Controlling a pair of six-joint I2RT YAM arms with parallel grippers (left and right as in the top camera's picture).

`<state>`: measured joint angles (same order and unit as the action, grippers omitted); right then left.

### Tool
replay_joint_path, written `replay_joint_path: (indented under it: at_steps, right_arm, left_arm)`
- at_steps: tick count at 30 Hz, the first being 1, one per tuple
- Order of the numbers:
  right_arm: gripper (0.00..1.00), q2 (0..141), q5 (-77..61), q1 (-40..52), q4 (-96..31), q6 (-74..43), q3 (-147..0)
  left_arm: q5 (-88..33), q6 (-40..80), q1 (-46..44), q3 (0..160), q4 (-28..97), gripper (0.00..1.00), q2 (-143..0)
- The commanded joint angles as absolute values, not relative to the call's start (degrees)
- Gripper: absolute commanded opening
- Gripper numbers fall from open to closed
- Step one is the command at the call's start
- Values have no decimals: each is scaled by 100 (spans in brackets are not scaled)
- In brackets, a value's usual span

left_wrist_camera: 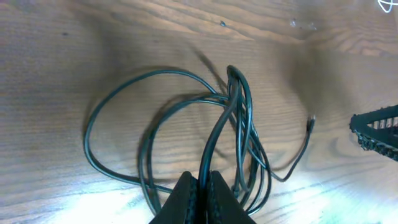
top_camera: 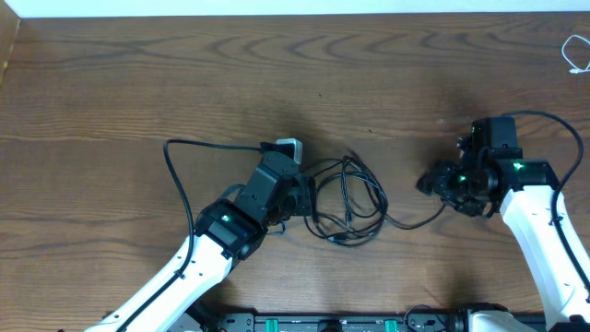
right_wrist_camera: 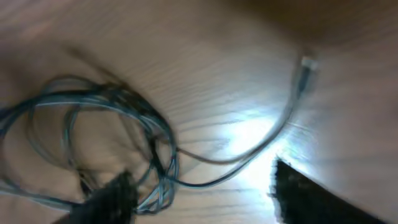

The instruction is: Untangle cables

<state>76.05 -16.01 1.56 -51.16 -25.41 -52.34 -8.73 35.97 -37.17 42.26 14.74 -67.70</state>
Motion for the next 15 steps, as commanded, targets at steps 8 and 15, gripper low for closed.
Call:
replay_joint_path:
  at_steps: [8, 15]
  right_arm:
    - [53, 7540, -4154, 333, -4368, -696, -5203]
    - [46, 7616, -4145, 1444, -2571, -1020, -4482]
  left_arm:
    - [-679, 3518, -3695, 4276, 1452, 8, -6731]
    - [-679, 3520, -3695, 4276, 1452, 8, -6731]
